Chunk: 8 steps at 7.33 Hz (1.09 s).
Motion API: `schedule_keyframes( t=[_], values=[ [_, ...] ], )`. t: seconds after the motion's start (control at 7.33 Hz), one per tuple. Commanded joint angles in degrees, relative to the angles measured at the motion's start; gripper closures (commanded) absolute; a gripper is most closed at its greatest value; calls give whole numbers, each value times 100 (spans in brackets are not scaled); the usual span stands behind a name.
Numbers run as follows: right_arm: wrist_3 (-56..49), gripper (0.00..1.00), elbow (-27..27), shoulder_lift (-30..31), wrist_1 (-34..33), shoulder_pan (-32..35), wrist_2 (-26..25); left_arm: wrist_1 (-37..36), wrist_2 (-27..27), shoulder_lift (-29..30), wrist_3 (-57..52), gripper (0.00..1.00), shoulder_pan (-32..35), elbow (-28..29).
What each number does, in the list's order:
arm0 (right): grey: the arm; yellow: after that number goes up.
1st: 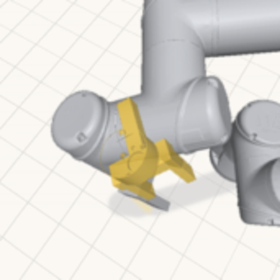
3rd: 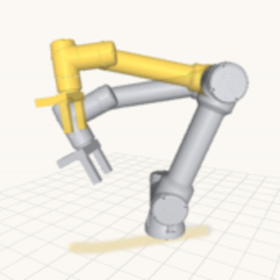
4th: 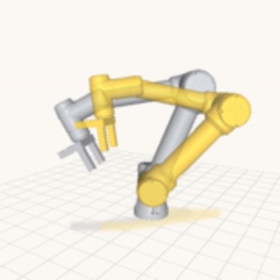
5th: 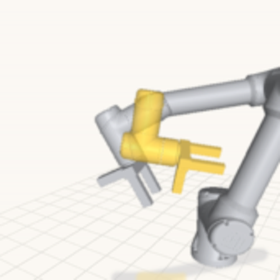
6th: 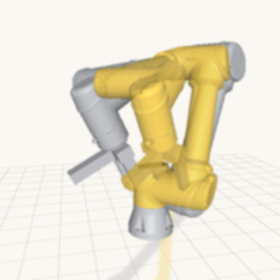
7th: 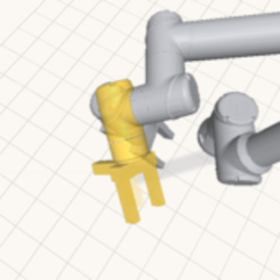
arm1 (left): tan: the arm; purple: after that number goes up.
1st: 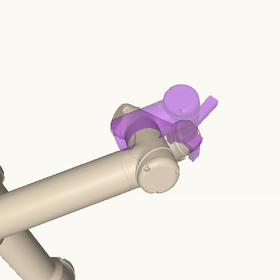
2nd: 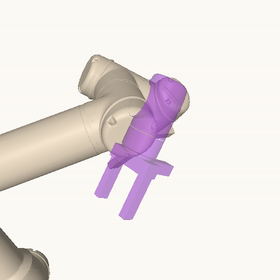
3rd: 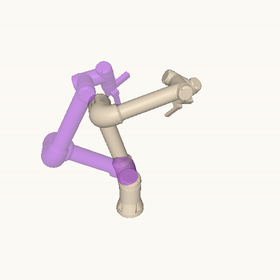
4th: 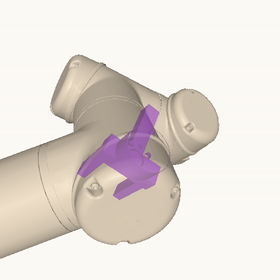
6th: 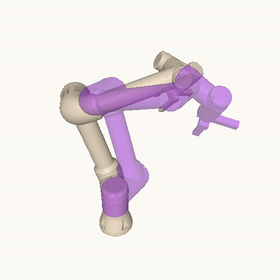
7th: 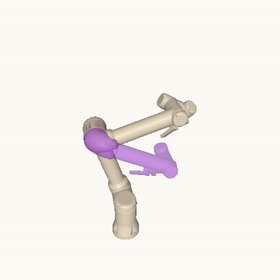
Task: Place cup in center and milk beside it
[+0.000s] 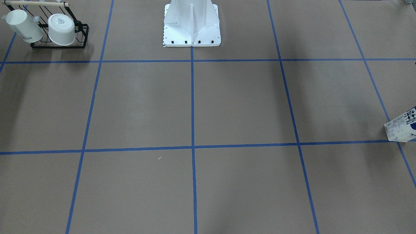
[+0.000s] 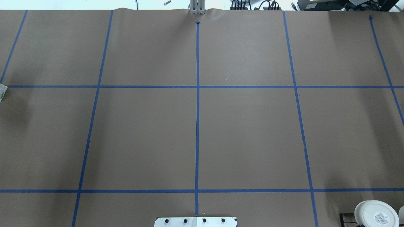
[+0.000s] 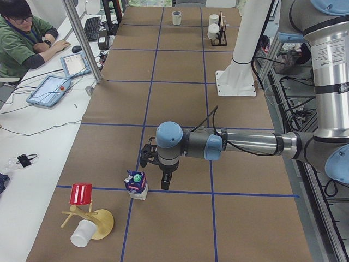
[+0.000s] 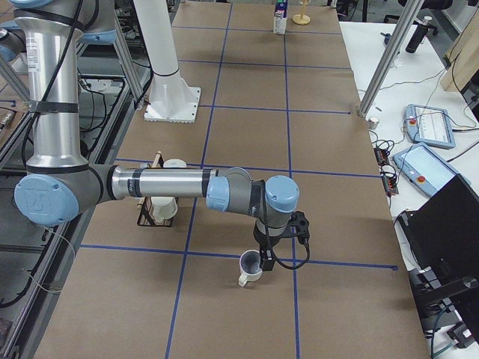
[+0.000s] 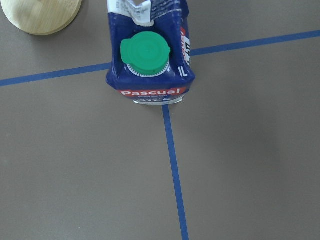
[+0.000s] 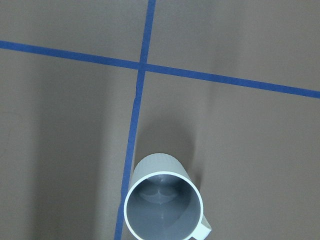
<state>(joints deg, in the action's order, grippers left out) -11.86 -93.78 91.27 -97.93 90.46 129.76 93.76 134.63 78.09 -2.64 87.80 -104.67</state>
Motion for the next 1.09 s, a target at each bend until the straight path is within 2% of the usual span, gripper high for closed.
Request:
schedule_keyframes(
  t=[0.0,0.95],
  values=[
    [0,0,0,-4,2,-3,5,2,2,5,0,1,9,-27],
    [0,0,-105,-13,11,6,-3,20,2,57,0,1,9,-334]
  ],
)
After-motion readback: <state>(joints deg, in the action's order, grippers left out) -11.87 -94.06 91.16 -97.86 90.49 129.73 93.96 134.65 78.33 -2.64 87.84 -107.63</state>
